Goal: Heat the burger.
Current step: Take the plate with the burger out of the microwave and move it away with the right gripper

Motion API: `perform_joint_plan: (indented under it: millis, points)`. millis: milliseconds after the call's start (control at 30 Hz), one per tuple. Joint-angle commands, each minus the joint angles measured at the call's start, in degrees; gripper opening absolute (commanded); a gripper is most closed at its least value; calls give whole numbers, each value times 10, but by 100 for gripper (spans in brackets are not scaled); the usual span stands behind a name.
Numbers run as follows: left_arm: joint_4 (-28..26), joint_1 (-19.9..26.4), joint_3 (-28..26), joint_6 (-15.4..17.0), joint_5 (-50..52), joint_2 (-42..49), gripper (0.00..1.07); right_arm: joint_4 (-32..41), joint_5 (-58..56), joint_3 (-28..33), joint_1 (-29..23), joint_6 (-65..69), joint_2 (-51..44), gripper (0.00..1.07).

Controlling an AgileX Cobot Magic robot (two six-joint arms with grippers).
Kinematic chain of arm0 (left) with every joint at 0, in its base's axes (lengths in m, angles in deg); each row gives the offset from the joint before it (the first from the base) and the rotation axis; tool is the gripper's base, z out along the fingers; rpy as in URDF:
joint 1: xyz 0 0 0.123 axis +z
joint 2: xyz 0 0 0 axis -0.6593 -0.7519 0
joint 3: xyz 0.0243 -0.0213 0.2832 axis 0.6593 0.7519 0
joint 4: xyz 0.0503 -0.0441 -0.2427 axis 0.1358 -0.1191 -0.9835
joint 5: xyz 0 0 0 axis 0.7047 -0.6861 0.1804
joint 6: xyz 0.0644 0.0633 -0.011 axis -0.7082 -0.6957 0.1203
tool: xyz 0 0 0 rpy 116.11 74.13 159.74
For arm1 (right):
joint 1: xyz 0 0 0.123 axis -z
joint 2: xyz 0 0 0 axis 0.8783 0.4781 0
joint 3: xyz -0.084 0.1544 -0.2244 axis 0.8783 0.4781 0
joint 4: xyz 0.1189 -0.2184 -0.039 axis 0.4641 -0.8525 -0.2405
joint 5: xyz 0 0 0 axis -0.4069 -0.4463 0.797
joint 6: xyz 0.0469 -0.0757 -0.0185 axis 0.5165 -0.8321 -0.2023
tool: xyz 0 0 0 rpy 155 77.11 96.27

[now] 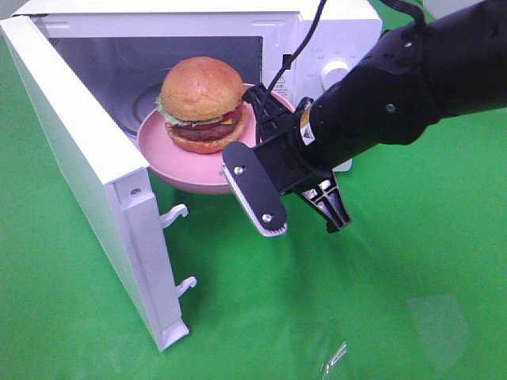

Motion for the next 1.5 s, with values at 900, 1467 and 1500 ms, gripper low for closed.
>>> perform_joint_plan:
  millis: [900, 1467, 1500]
  points:
    - [1, 3, 1, 4, -1, 10, 100, -3, -44, 290, 7, 74, -344, 0]
    - [1, 3, 1, 4, -1, 10, 100, -197, -242, 355, 7, 425, -521, 0]
    - [1, 3, 1, 4, -1, 10, 100, -220, -268, 355, 7, 477, -523, 0]
